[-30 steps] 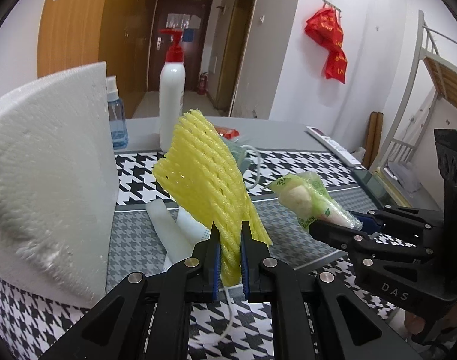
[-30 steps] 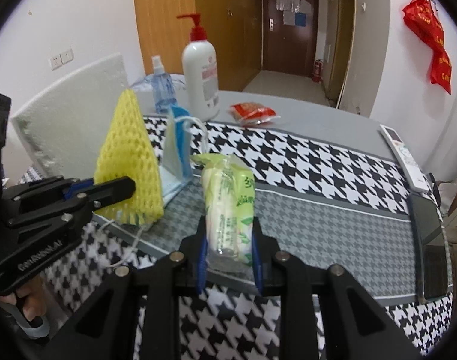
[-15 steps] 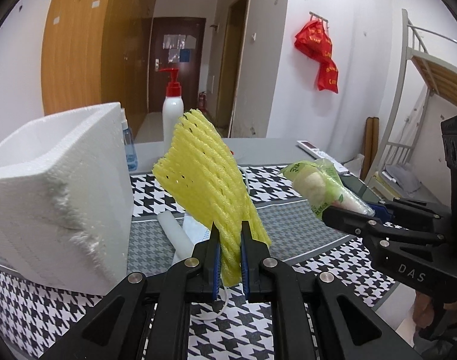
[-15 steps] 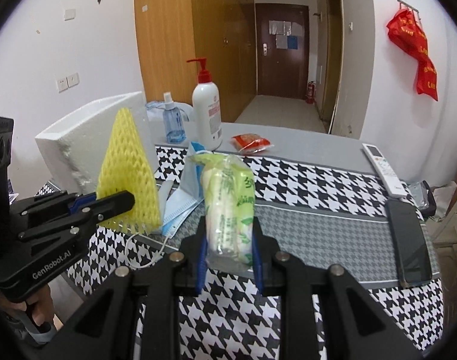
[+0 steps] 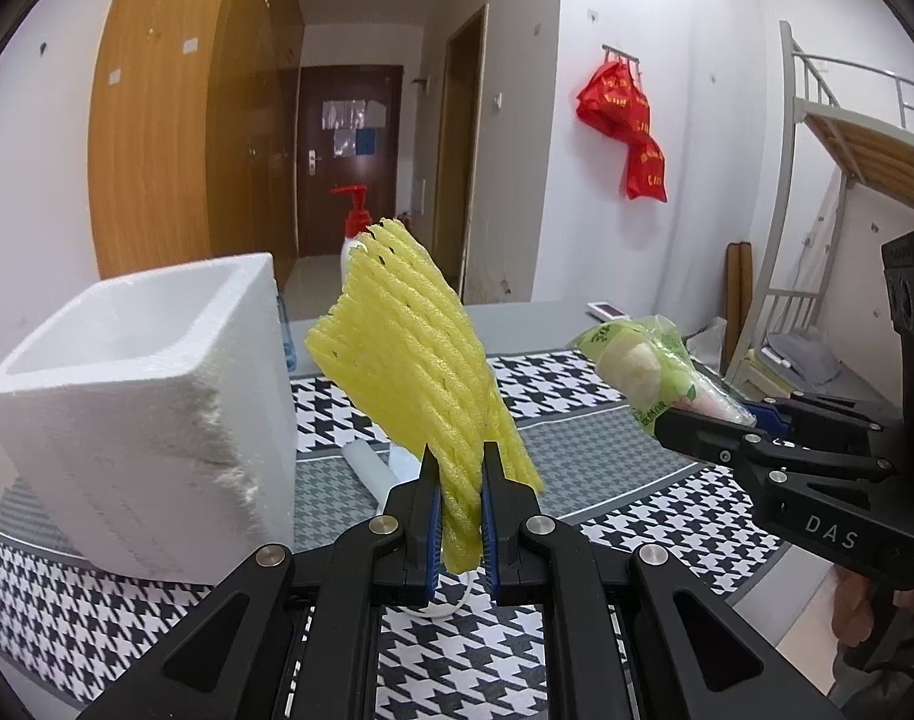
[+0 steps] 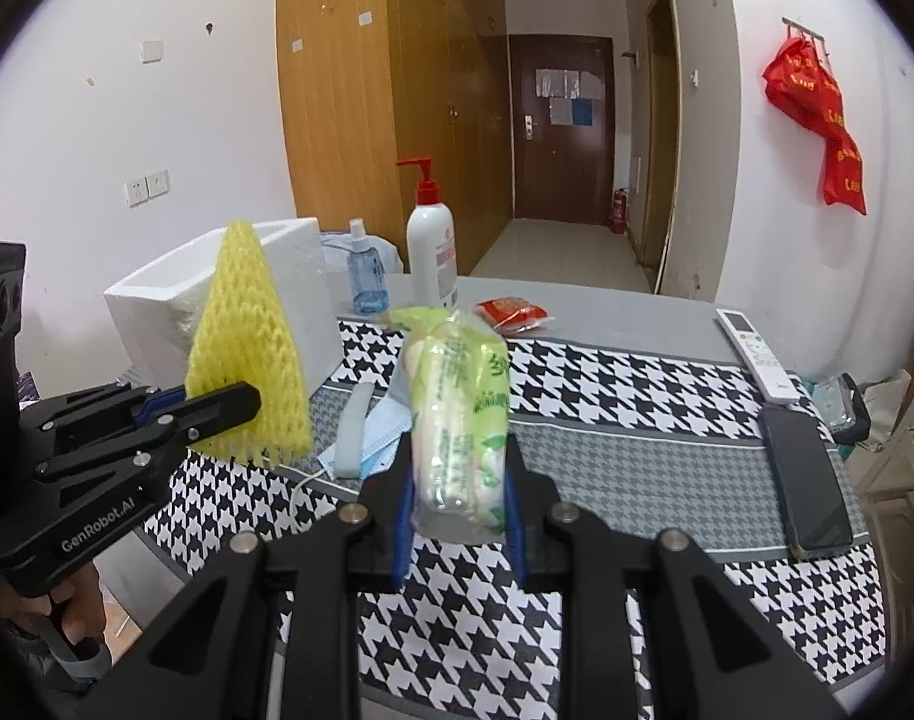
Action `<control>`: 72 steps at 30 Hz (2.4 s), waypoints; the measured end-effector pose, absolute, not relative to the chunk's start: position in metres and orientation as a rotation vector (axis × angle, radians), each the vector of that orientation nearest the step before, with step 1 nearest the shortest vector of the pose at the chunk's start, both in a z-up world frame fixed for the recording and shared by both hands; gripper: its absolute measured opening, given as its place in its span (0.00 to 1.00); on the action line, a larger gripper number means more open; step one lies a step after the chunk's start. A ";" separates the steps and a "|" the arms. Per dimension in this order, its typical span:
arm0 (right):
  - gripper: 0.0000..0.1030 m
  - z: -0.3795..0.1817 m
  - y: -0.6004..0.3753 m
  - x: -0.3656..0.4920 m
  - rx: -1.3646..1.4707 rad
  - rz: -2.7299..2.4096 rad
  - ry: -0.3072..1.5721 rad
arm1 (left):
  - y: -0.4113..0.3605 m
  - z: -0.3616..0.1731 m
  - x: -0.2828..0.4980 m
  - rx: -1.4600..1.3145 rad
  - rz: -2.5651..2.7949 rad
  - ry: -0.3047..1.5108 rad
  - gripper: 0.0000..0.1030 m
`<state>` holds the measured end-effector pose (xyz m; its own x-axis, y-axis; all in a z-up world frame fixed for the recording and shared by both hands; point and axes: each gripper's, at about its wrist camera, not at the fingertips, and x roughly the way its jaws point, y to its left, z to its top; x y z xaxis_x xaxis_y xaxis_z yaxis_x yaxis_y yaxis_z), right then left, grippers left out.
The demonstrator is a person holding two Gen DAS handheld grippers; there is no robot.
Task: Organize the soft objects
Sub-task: 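Lift the yellow foam net and tissue pack and carry both toward the foam box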
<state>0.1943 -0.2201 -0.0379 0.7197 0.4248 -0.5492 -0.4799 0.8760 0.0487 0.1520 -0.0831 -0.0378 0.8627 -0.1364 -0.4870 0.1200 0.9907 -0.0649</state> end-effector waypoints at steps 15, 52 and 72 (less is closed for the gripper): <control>0.28 -0.026 -0.205 0.171 -0.079 0.508 0.509 | -0.056 -0.022 0.119 0.003 -0.132 0.440 0.11; 0.28 -0.002 -0.134 0.153 -0.127 0.681 0.439 | 0.000 -0.005 0.074 0.002 0.027 0.370 0.11; 0.28 -0.001 -0.102 0.160 -0.137 0.780 0.444 | 0.026 -0.004 0.064 -0.013 0.102 0.379 0.11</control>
